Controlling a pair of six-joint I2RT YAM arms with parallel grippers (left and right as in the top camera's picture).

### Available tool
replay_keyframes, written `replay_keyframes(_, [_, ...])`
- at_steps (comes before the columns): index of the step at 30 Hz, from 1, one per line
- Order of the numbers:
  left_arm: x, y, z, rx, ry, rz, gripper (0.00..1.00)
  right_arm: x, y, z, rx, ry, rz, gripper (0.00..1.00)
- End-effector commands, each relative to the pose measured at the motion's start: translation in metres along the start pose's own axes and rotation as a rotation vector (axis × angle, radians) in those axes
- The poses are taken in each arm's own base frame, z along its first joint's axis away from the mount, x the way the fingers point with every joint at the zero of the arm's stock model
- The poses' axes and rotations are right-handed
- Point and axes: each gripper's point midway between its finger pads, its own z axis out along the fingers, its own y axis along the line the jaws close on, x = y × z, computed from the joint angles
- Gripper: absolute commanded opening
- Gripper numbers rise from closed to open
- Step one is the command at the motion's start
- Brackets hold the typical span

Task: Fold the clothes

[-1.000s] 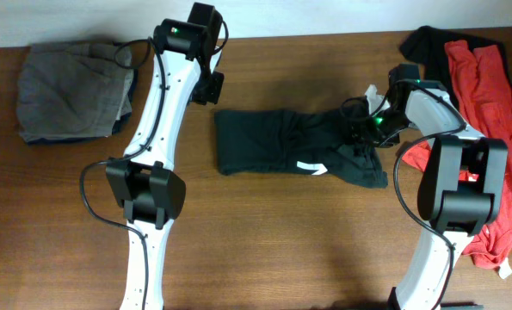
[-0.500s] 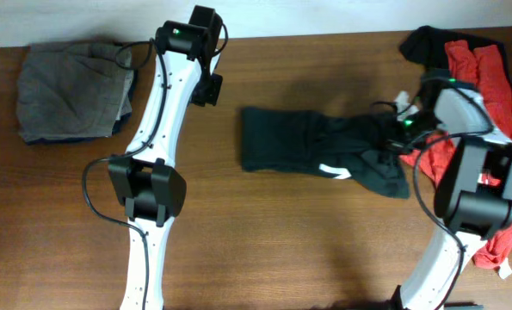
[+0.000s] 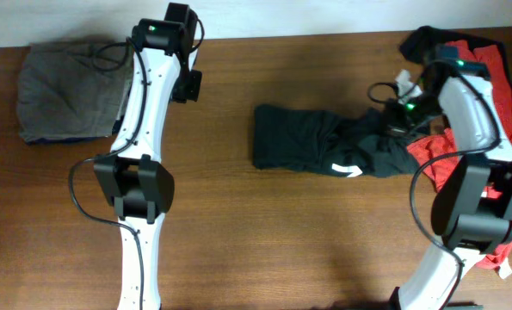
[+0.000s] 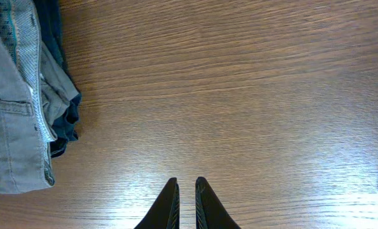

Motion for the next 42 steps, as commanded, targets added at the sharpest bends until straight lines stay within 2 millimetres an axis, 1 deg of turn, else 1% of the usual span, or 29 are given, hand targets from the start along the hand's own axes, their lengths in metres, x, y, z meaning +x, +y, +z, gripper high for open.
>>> replay_keyframes(1, [-0.004,0.012,0.001,-0.014,-0.015,-0.03,0.11,-0.01,0.062,-0.024,-0.047,-0.078,-0.091,0.08])
replay_keyframes(3, [-0.006,0.013,0.001,-0.014,-0.021,-0.033,0.11,-0.013,0.087,-0.022,-0.057,-0.091,-0.123,0.06])
replay_keyframes(6, [-0.008,0.013,0.001,-0.014,-0.03,-0.035,0.11,-0.015,0.126,-0.012,-0.067,-0.115,-0.179,0.05])
replay_keyframes(9, [-0.009,0.014,0.001,-0.015,-0.033,-0.036,0.11,-0.017,0.156,0.0,-0.046,-0.143,-0.217,0.05])
replay_keyframes(14, [-0.009,0.013,0.001,-0.014,-0.033,-0.036,0.11,-0.015,0.2,0.017,-0.032,-0.186,-0.292,0.05])
replay_keyframes(15, [-0.009,0.013,0.001,-0.014,-0.033,-0.036,0.11,-0.014,0.209,0.024,-0.027,-0.19,-0.3,0.06])
replay_keyframes(17, [-0.009,0.013,0.001,-0.014,-0.032,-0.036,0.11,-0.012,0.221,0.032,-0.031,-0.192,-0.328,0.06])
replay_keyframes(19, [-0.009,0.013,0.001,-0.015,-0.032,-0.036,0.11,-0.009,0.234,0.044,-0.041,-0.187,-0.359,0.06])
replay_keyframes(22, [-0.011,0.014,0.002,-0.015,-0.041,-0.039,0.11,-0.005,0.249,0.056,-0.052,-0.185,-0.393,0.06])
replay_keyframes(26, [-0.018,0.019,0.002,-0.013,-0.069,-0.056,0.11,0.0,0.266,0.062,-0.066,-0.196,-0.436,0.05])
replay_keyframes(28, [-0.02,0.026,0.003,-0.015,-0.08,-0.1,0.11,-0.002,0.265,0.062,-0.048,-0.207,-0.439,0.04])
replay_keyframes(33, [-0.017,0.039,0.007,0.02,-0.066,-0.152,0.11,-0.01,0.252,0.058,-0.036,-0.214,-0.427,0.04])
replay_keyframes(35, [-0.015,0.044,0.008,0.034,-0.063,-0.166,0.11,-0.01,0.253,0.056,-0.039,-0.212,-0.46,0.04])
replay_keyframes(36, [-0.016,0.047,0.009,0.048,-0.065,-0.179,0.11,-0.008,0.257,0.056,-0.04,-0.211,-0.483,0.04])
replay_keyframes(40, [-0.017,0.052,0.01,0.079,-0.074,-0.201,0.11,0.005,0.274,0.061,-0.055,-0.196,-0.546,0.04])
replay_keyframes(42, [-0.018,0.055,0.01,0.082,-0.079,-0.207,0.11,0.015,0.287,0.067,-0.06,-0.185,-0.6,0.04])
